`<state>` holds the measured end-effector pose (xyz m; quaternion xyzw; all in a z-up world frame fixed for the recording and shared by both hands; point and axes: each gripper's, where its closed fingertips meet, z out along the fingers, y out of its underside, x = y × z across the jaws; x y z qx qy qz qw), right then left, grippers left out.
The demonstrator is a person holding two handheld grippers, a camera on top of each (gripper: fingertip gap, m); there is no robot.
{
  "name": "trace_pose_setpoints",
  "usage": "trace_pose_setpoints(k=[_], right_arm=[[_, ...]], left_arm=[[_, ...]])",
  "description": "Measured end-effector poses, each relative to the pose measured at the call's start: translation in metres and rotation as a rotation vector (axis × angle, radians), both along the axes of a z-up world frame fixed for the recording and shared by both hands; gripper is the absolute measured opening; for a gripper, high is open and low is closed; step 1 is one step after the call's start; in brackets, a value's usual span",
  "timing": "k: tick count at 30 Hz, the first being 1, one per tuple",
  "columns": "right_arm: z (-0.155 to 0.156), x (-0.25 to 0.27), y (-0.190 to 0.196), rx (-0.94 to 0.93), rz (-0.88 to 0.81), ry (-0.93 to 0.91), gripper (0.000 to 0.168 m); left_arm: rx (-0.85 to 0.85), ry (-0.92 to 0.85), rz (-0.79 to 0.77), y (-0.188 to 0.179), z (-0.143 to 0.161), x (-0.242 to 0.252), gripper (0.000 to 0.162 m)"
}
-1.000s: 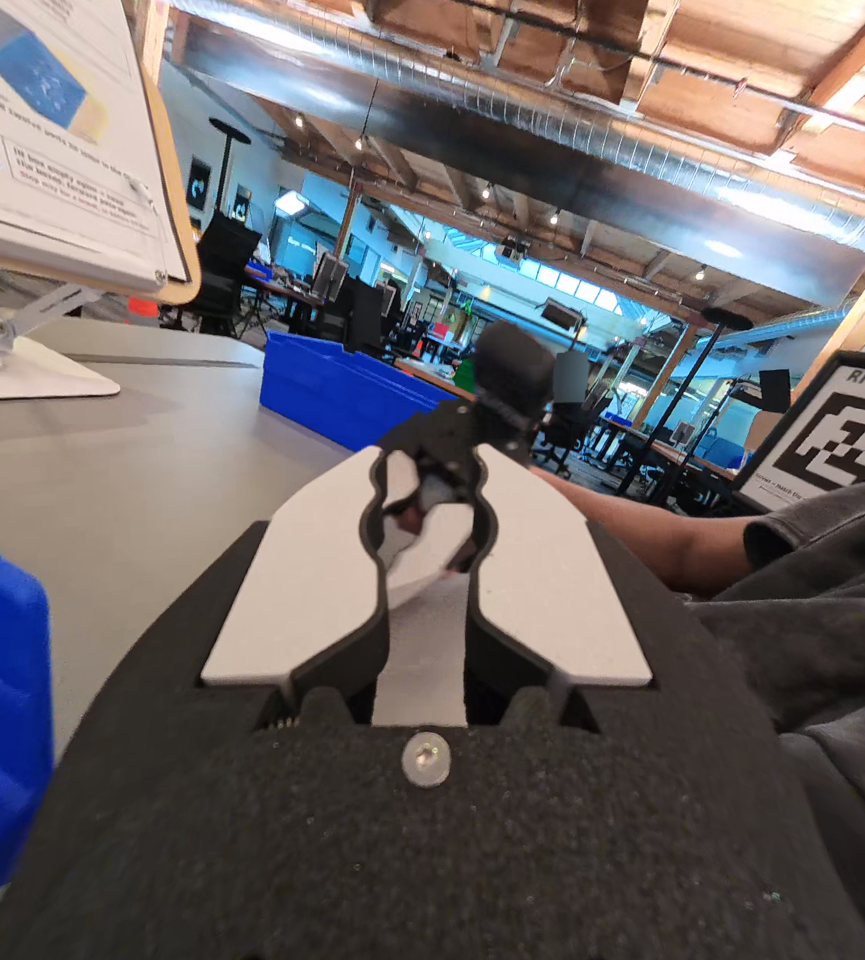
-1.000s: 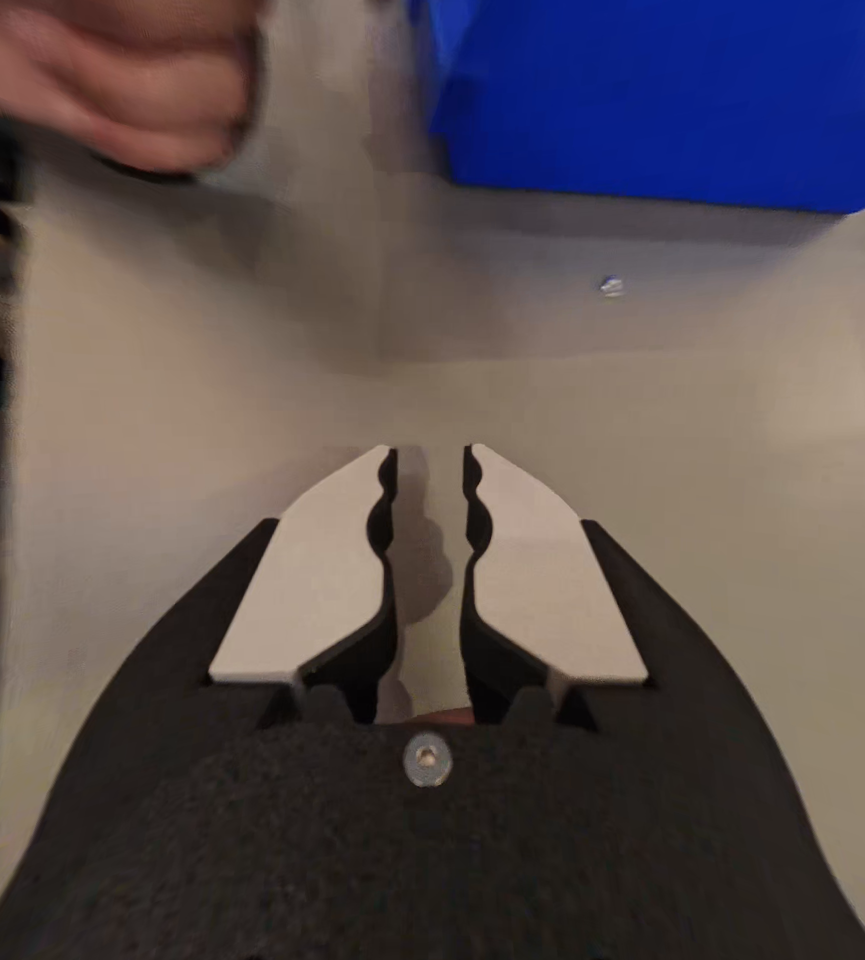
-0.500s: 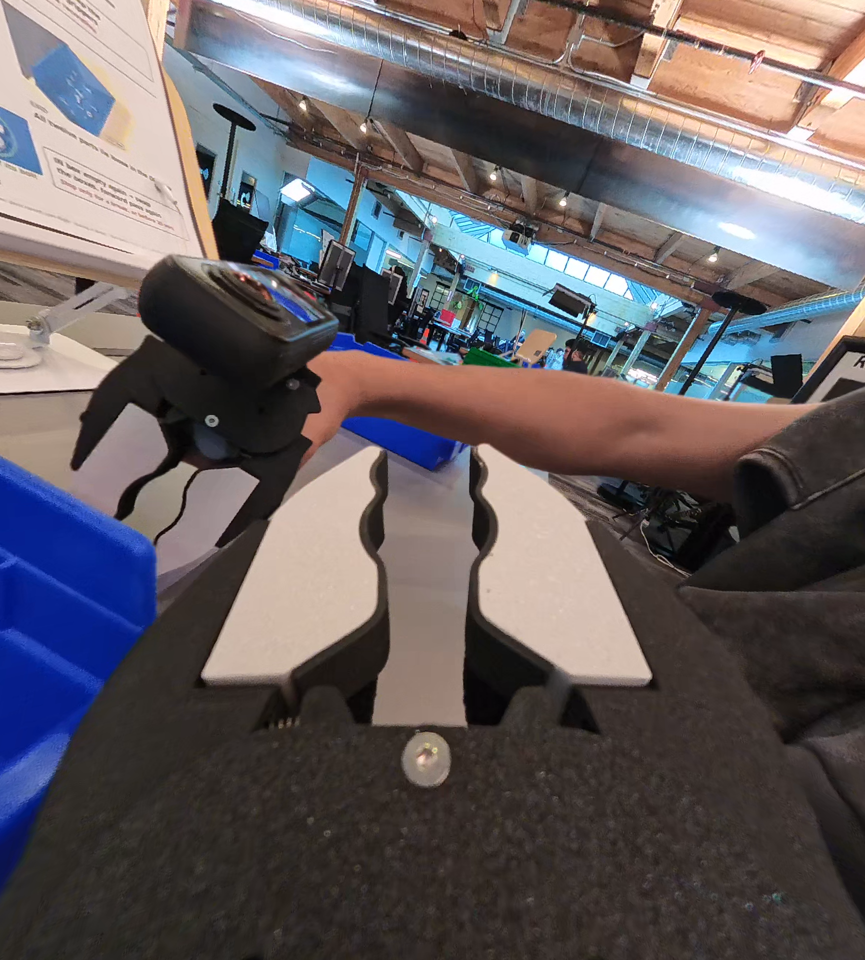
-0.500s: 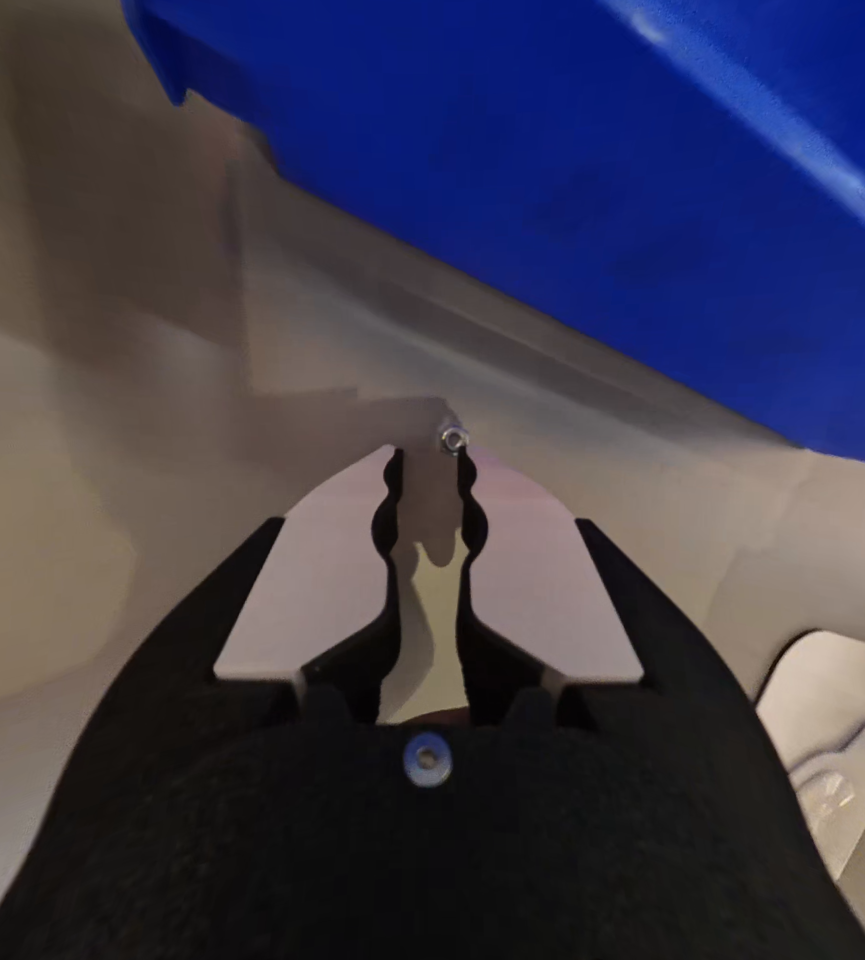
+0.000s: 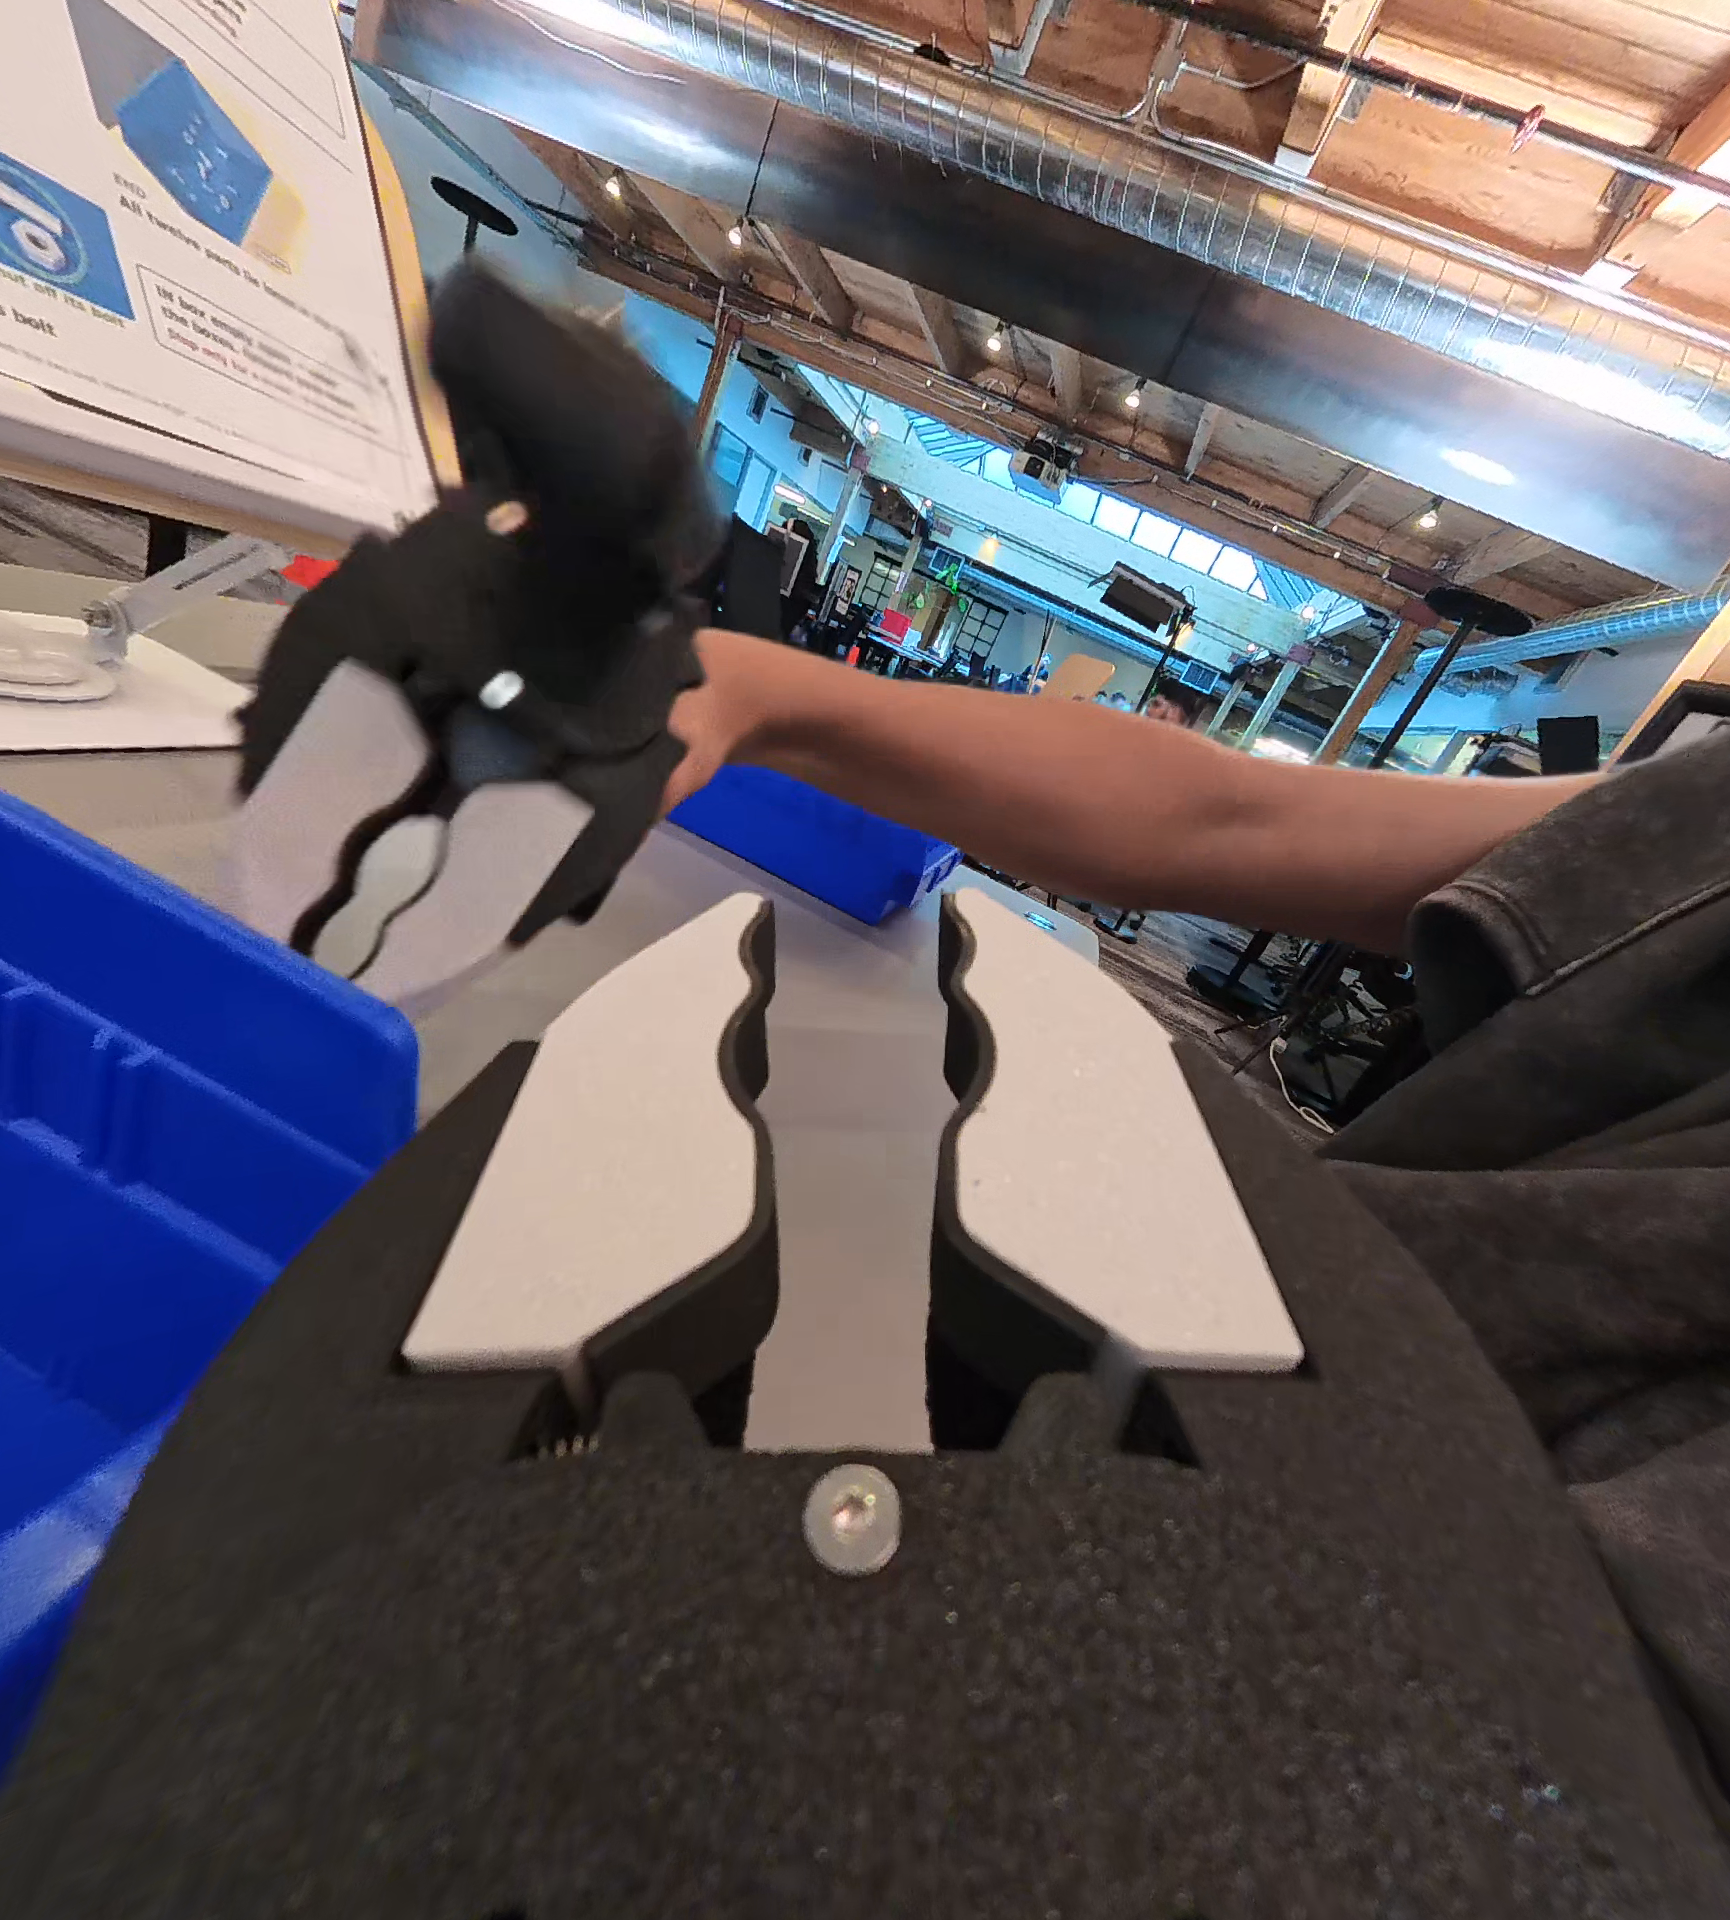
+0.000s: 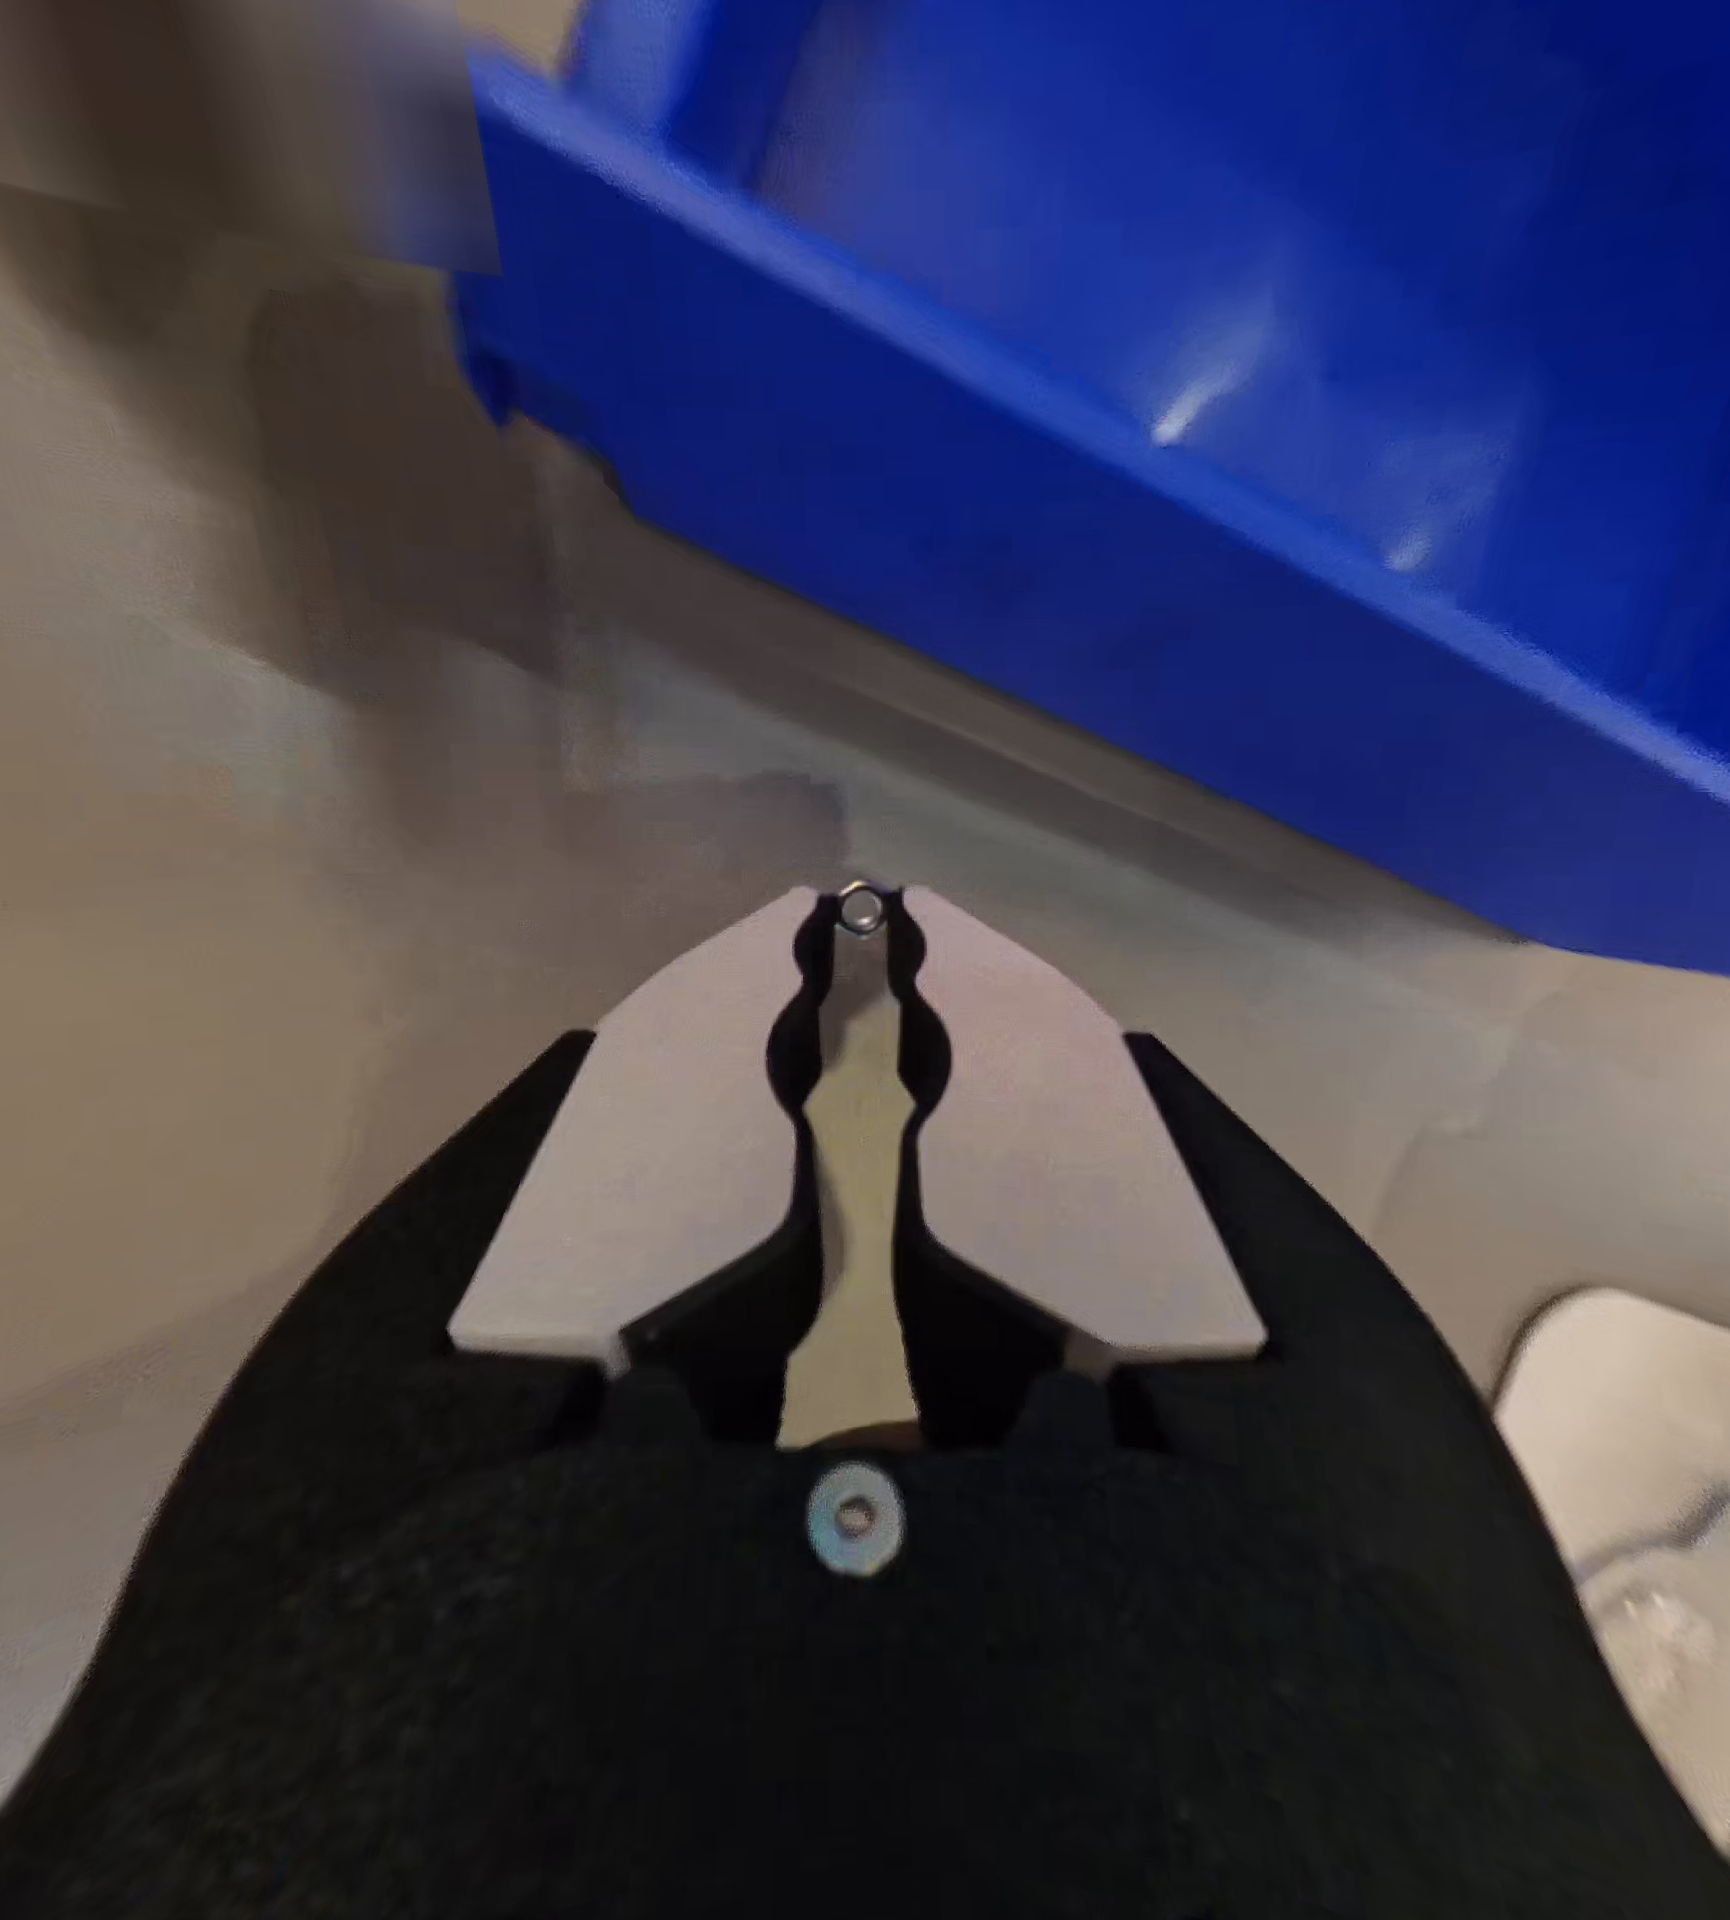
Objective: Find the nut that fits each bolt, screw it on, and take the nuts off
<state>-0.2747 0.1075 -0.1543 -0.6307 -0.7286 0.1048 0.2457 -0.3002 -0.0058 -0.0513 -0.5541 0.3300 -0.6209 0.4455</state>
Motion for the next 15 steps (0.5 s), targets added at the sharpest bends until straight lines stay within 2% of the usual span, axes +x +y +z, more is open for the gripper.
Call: trace_pose_setpoints(k=[2,4,7,9,12,15], right_arm=[[0.041,0.017,-0.02,0.05,-0.006,0.091,0.01],[0.087,0.056,-0.039,0.129,-0.044,0.132,0.01],[0.152,0.141,-0.064,0.237,-0.178,0.132,0.01],[0.185,0.203,-0.081,0.283,-0.288,0.133,0.01],[0.209,0.291,-0.103,0.332,-0.466,0.111,0.01],[0.205,0.359,-0.121,0.323,-0.613,0.089,0.01]], left_arm=[[0.002,0.02,0.0,-0.001,-0.003,0.004,0.029],[0.017,0.078,0.004,-0.002,-0.012,0.011,0.029],[0.068,0.208,0.015,-0.006,-0.031,0.028,0.029],[0.092,0.245,0.019,-0.011,-0.036,0.038,0.029],[0.072,0.218,0.007,-0.019,-0.035,0.053,0.029],[0.076,0.232,0.012,-0.02,-0.037,0.065,0.029]])
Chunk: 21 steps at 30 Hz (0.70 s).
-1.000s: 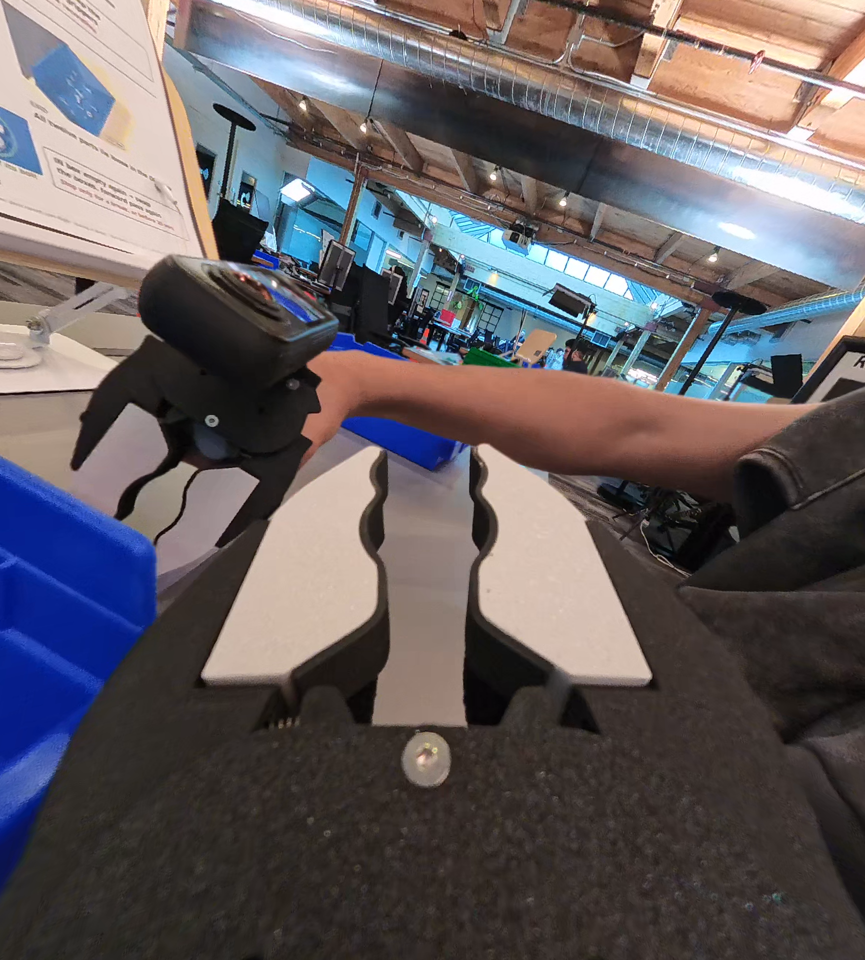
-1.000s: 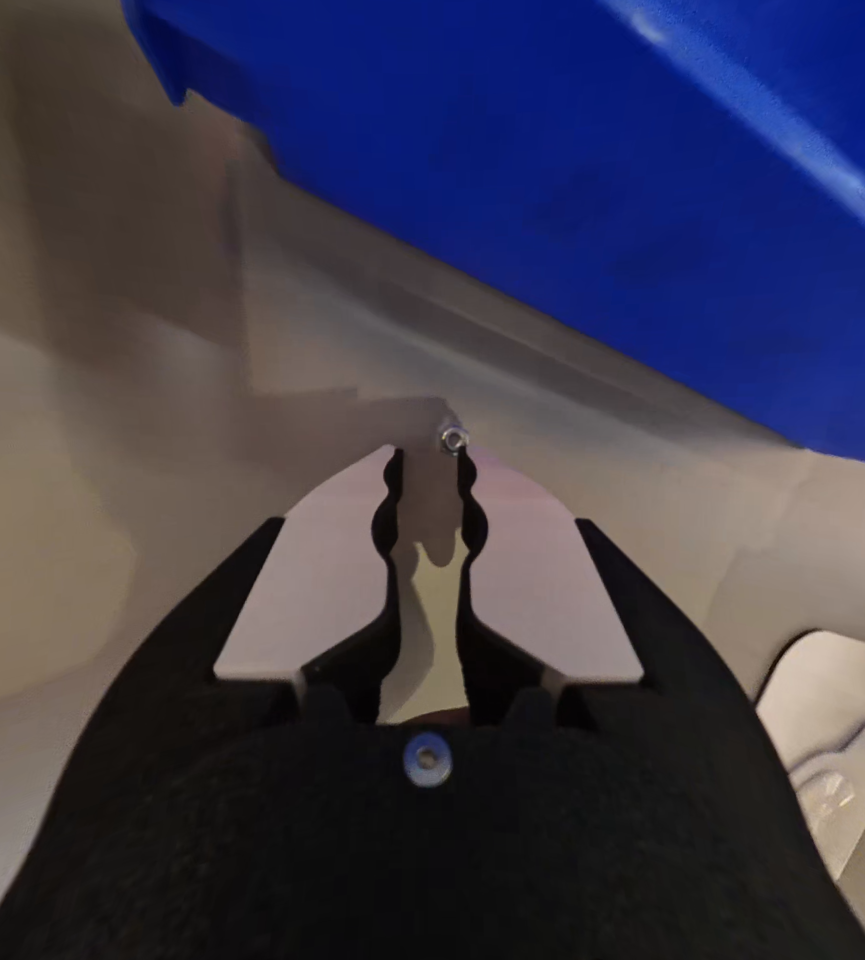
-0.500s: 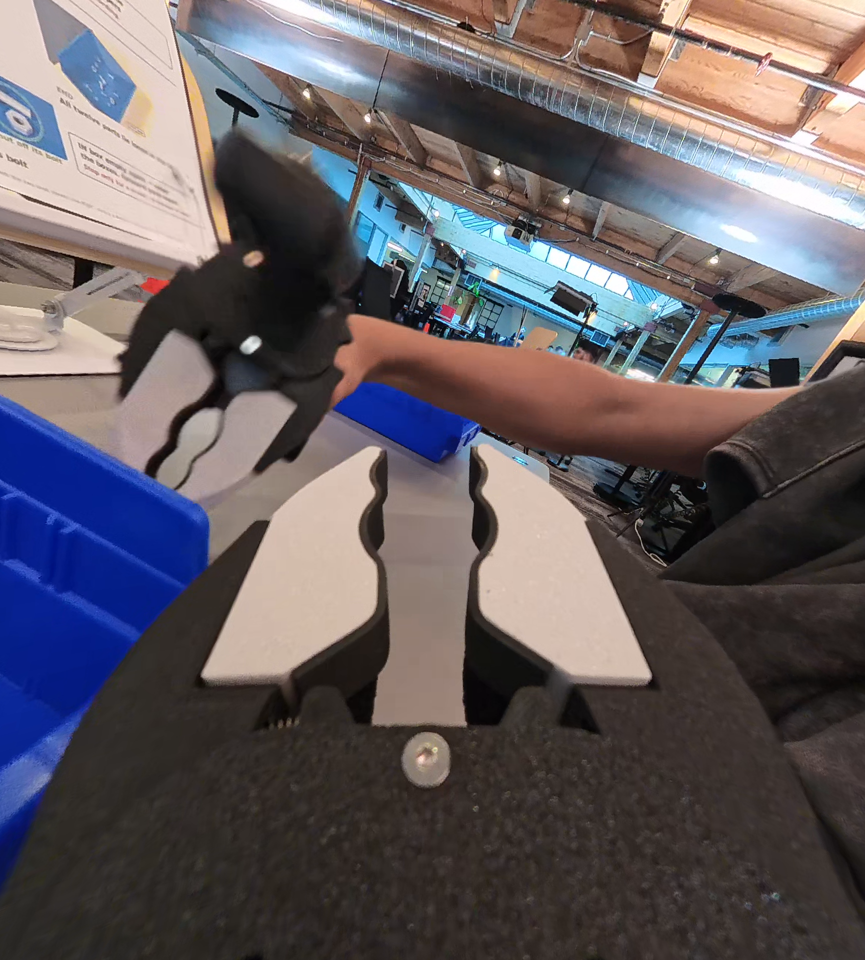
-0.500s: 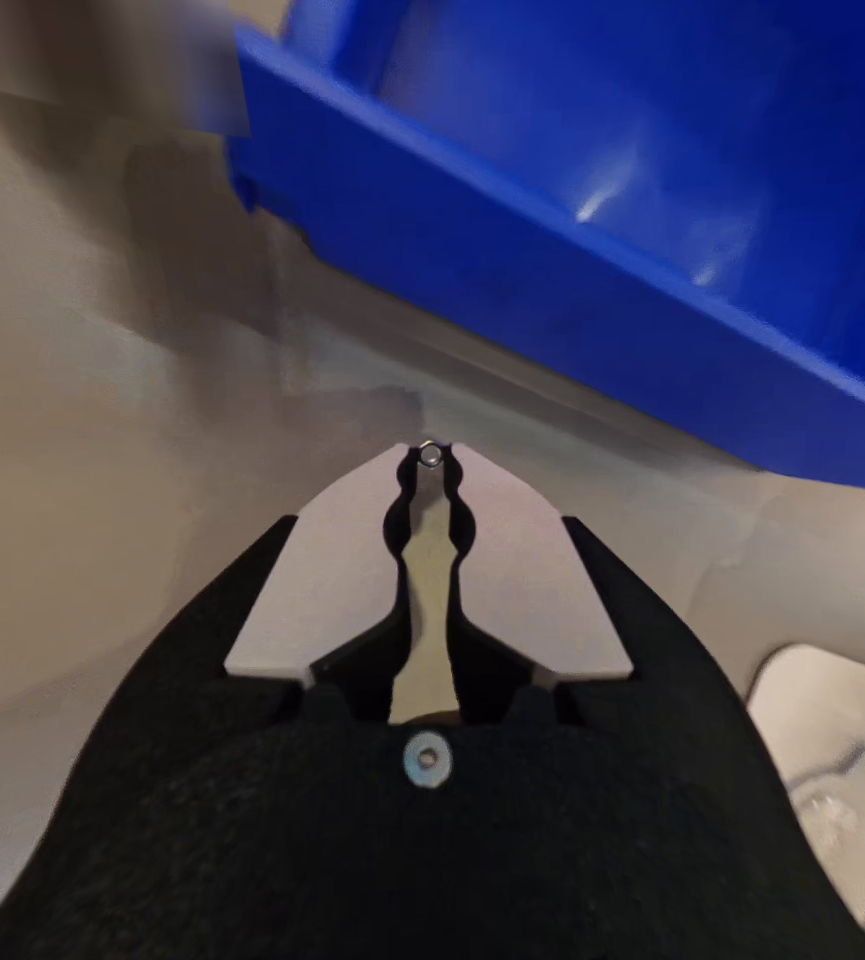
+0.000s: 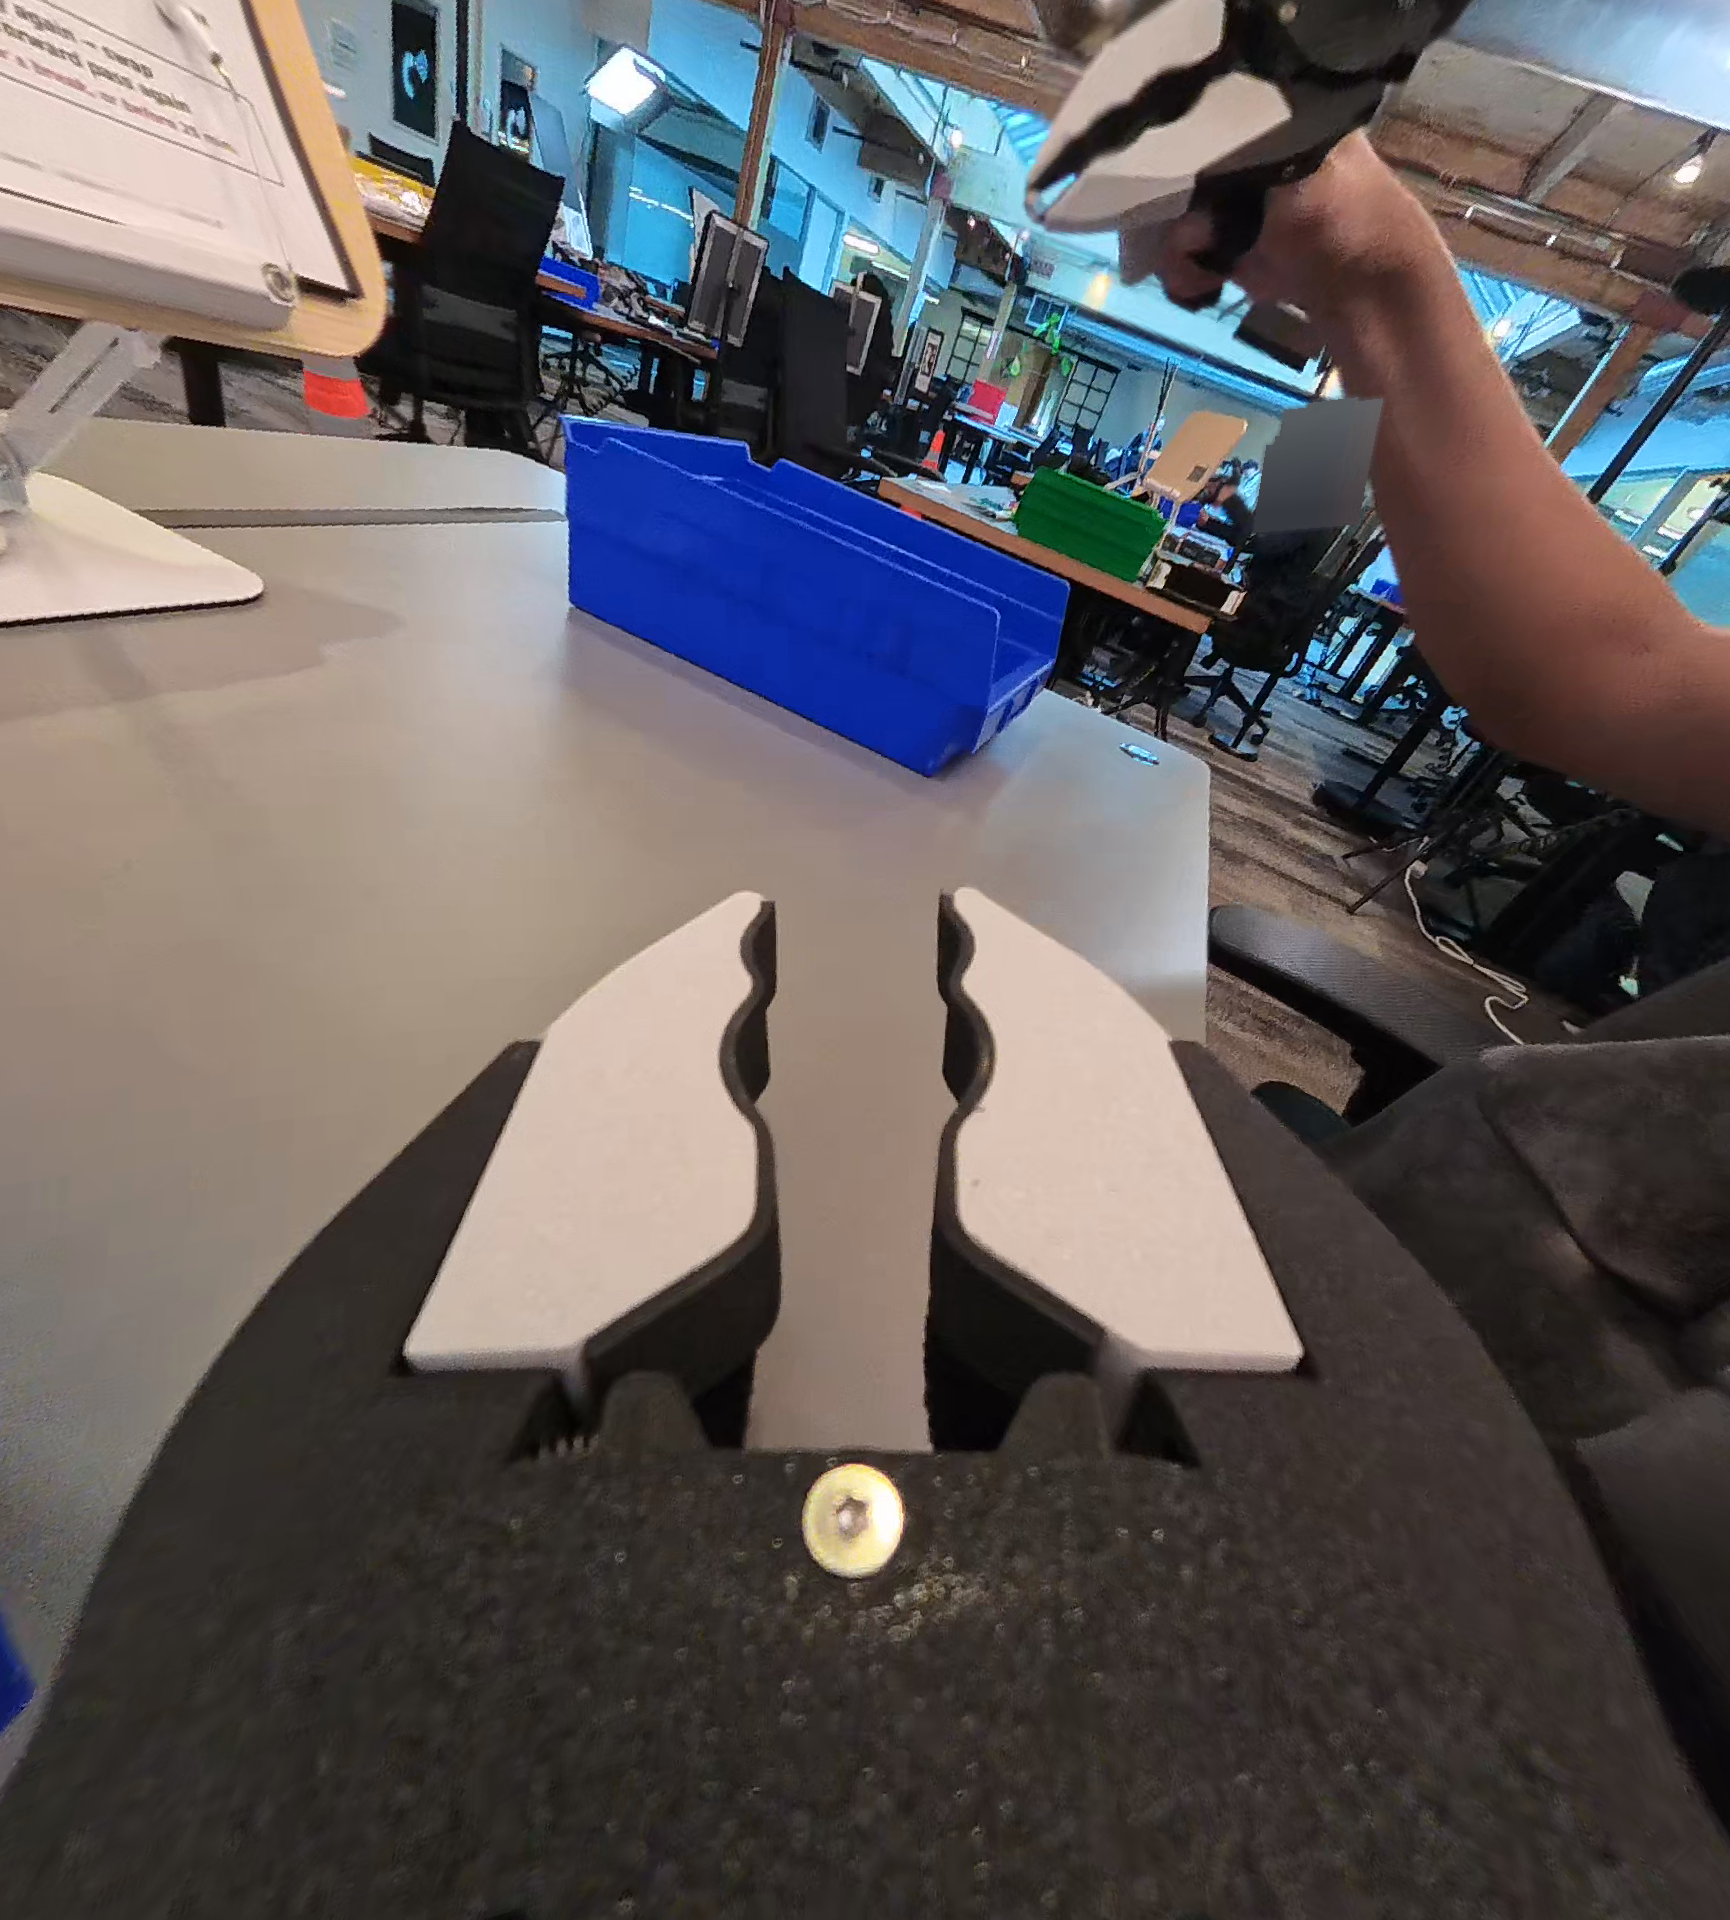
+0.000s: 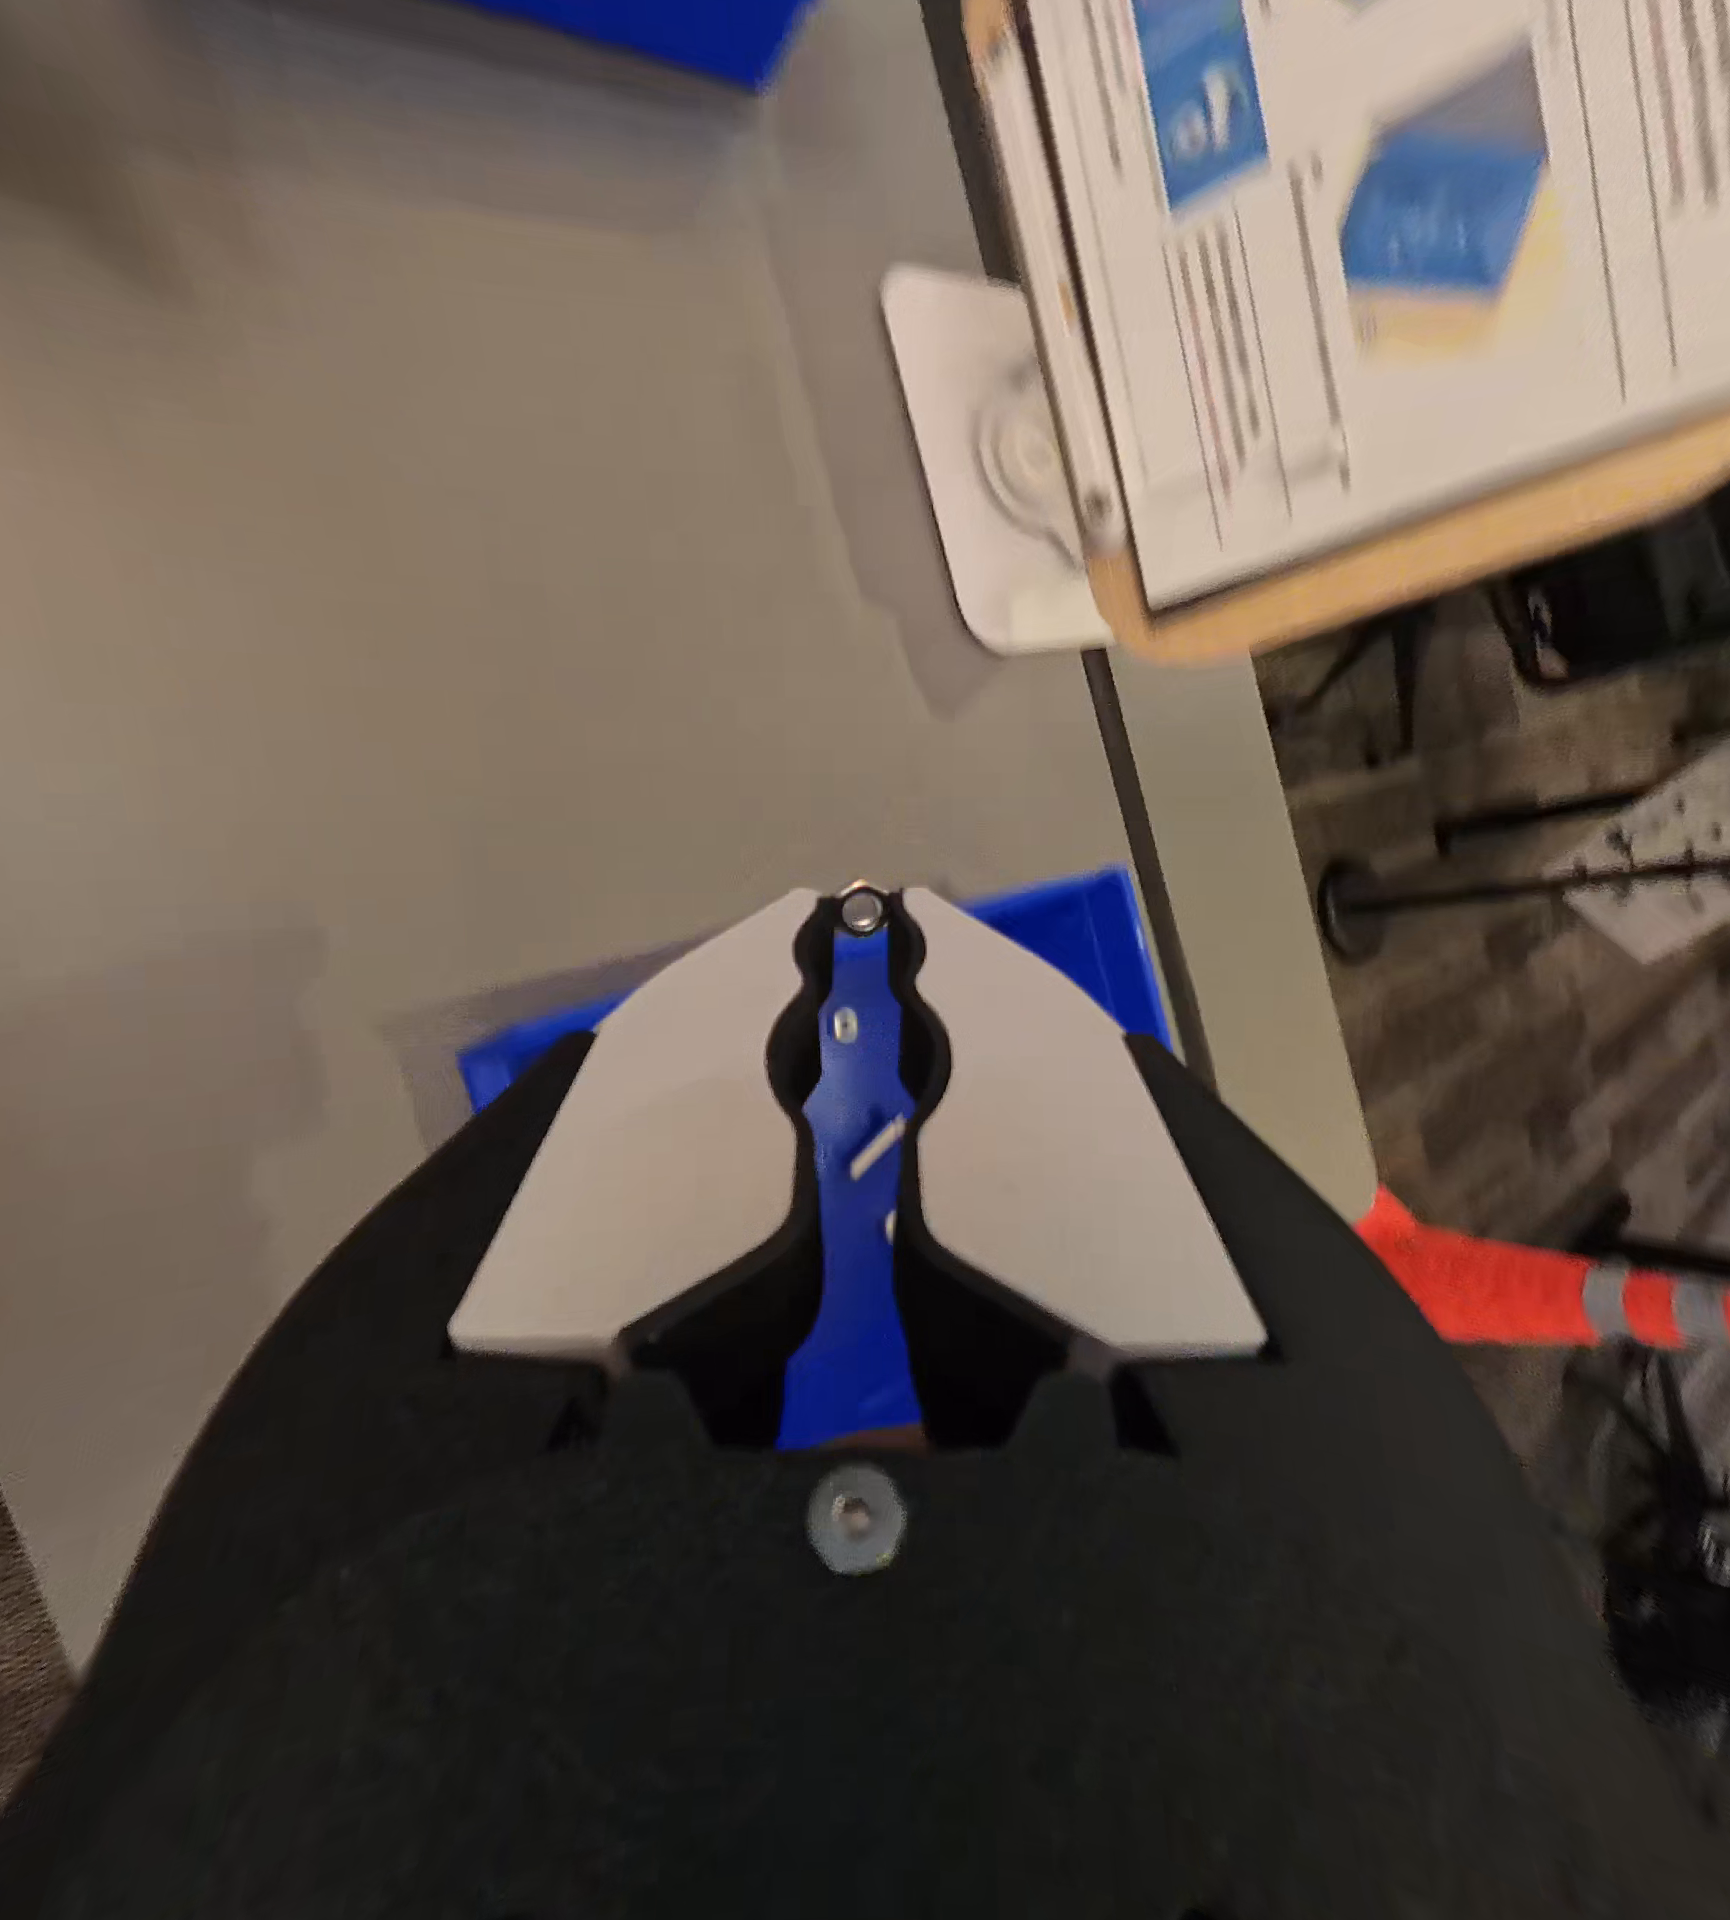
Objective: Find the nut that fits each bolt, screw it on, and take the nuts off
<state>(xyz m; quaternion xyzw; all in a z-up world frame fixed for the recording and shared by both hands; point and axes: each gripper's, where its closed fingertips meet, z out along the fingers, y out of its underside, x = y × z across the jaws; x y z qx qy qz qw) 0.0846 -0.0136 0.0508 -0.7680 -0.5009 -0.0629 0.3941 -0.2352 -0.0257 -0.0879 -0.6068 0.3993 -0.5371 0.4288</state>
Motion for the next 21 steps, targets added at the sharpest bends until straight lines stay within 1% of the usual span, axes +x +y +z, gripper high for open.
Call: trace_pose_setpoints(k=[4,7,9,11,15,17,21], right_arm=[[-0.032,0.063,-0.008,-0.056,-0.149,0.009,0.01],[-0.063,0.087,0.001,-0.123,-0.204,0.041,0.01],[-0.086,0.091,0.011,-0.193,-0.211,0.091,0.01],[-0.115,0.093,0.019,-0.307,-0.222,0.104,0.01],[-0.181,0.099,0.026,-0.518,-0.246,-0.04,0.01],[-0.202,0.097,0.029,-0.571,-0.244,-0.087,0.01],[-0.23,0.097,0.033,-0.636,-0.268,-0.145,0.011]], left_arm=[[-0.031,0.025,0.019,0.006,-0.005,0.003,0.028],[-0.062,-0.016,0.06,0.014,-0.002,-0.003,0.027],[-0.094,-0.053,0.079,0.019,0.001,-0.008,0.026],[-0.132,-0.092,0.092,0.024,0.003,-0.013,0.026],[-0.176,-0.12,0.101,0.03,0.004,-0.016,0.027],[-0.177,-0.109,0.097,0.029,0.003,-0.015,0.027],[-0.166,-0.097,0.093,0.028,0.002,-0.014,0.027]])
